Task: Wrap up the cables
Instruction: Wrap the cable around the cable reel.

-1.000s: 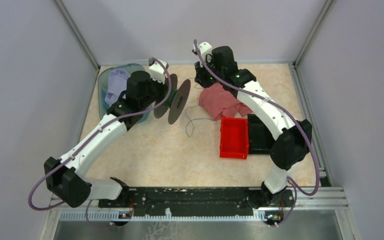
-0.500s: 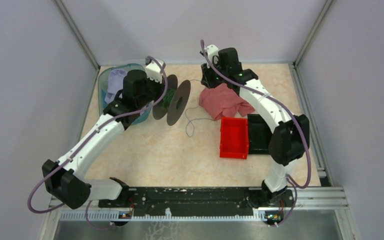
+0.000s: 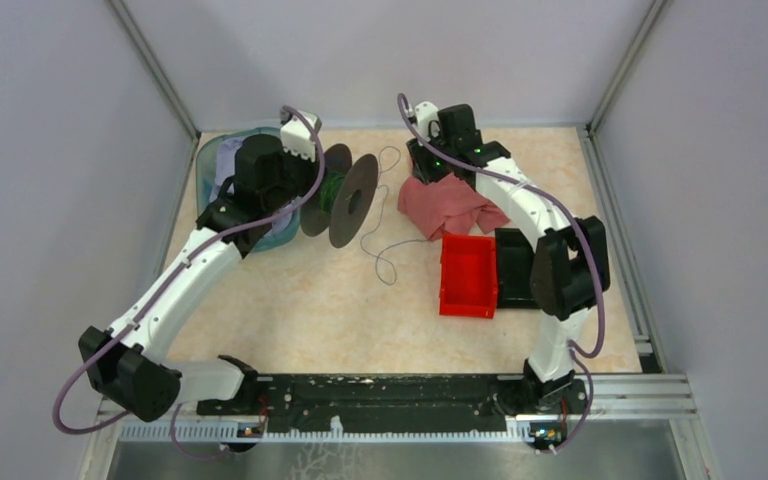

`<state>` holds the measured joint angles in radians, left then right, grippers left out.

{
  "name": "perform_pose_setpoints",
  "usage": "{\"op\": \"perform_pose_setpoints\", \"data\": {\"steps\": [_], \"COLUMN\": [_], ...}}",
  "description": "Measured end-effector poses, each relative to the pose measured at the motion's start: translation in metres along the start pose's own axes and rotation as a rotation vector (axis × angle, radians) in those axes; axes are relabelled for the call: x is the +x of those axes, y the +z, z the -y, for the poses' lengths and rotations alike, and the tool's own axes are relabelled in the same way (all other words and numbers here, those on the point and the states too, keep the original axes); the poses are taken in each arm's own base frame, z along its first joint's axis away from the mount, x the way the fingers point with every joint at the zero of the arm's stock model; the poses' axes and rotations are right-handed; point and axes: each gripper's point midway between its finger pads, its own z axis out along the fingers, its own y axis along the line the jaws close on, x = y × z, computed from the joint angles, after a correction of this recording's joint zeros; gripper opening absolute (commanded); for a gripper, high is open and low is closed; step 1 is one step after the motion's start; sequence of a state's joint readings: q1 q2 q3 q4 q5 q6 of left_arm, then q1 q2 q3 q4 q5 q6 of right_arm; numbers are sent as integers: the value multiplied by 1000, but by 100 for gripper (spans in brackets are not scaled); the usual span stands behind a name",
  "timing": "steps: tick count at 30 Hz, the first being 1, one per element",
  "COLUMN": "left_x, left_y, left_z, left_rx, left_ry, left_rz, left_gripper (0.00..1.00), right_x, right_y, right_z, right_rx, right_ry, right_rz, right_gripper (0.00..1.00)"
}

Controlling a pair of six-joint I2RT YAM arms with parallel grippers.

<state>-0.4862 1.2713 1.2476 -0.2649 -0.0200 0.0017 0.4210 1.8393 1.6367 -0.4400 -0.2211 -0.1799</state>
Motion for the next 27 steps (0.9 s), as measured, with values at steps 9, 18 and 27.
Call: {"op": "perform_pose_setpoints", "data": {"steps": [9,18,27], "left_x": [-6,-21,-26], "left_y": [-2,-9,-15], "left_z": [-2,5,22], "left_rx": [2,62,156], "left_ry": [-20,-88,-140], "left_rz": [5,20,7], "left_gripper": [0,0,0], "right_x": [26,51,41], "right_y": [7,7,13], "right_z": [-7,-18,-44], "right_rx": [-116,-332,-474], "right_ry": [55,187,216], "right_rz": [-12,50,217], "right_gripper": [47,61,66]}}
